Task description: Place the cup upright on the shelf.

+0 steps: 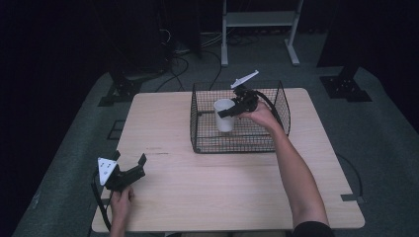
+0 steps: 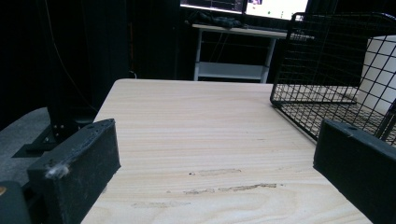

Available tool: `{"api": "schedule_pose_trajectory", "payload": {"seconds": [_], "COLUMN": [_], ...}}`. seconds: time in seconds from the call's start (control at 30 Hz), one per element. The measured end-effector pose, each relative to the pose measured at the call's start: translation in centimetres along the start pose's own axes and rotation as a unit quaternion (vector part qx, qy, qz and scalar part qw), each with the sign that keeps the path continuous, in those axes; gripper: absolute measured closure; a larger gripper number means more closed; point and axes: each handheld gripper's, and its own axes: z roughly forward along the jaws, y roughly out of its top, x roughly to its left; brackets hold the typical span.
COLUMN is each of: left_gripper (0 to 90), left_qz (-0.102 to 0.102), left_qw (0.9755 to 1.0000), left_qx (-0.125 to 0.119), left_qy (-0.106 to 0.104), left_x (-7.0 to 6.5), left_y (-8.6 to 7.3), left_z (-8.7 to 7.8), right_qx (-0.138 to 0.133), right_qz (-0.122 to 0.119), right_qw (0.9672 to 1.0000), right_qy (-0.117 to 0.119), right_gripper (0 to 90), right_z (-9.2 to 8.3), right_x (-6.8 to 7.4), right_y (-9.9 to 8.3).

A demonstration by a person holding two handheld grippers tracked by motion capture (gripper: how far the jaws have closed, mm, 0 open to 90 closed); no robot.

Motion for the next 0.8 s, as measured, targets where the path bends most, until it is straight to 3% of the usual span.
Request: {"api": "schedule_pose_trajectory", "payload": {"seconds": [0.5, 0.8], "left_gripper": [0.0, 0.0], "left_qz": [0.001, 0.001], "left_qw": [1.0000, 1.0000], "left_qx": [-0.001, -0.002], "left_qy": [0.000, -0.001], "left_x": [0.0, 0.0], "left_y": [0.0, 0.0], "left_z": [0.0, 0.0], "right_qx": [0.033, 0.037], "right_qz": [0.005, 0.006], "right_qw": [0.9994, 0.9992], "right_qy": [-0.013, -0.011], "right_gripper": [19.1, 19.1], "right_z": [1.1, 1.6], "right_x": [-0.3, 0.0], "right_y": [-0.3, -0.1]}}
